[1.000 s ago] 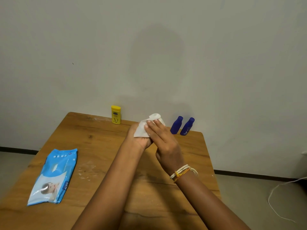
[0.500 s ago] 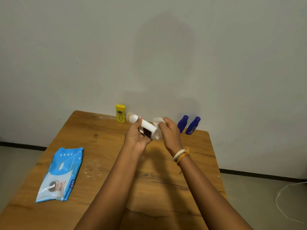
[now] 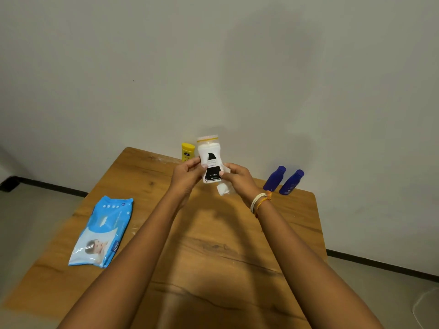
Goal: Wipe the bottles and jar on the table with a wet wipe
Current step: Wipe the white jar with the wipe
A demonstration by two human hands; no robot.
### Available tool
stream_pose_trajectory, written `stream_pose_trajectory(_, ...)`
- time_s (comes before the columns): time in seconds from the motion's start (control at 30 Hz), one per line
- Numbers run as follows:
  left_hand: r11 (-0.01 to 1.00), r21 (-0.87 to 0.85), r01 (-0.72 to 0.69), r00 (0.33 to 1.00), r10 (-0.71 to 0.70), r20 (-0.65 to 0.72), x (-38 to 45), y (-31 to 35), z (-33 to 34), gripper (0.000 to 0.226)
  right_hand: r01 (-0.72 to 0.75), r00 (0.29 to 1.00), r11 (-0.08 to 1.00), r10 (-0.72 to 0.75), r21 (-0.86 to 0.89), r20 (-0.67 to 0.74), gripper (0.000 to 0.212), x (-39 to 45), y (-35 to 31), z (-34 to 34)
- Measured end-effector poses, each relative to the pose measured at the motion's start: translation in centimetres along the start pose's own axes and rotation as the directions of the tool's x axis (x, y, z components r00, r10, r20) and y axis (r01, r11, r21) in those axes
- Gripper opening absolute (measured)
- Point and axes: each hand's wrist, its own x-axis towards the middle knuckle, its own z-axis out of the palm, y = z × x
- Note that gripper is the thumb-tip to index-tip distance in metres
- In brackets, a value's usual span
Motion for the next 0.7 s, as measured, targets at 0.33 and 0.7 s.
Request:
stream_pose_trajectory(0.33, 0.897, 0.431, -0.097, 0.995, 0.085, 0.047, 12.1, -2.5, -9.9, 0.052, -0.090, 0.989, 0.992, 0.079, -0.083, -0.128, 0.034, 11.4, 5.7, 10.5)
stream_pose_trajectory(0.7, 0.833, 0.549, -0.071, 0.997, 0.067, 0.028, 26.2, -7.6, -19.3, 0.049, -0.243, 0.896, 0.930, 0.106, -0.276, -0.431, 0.032, 24.0, 11.2, 22.3)
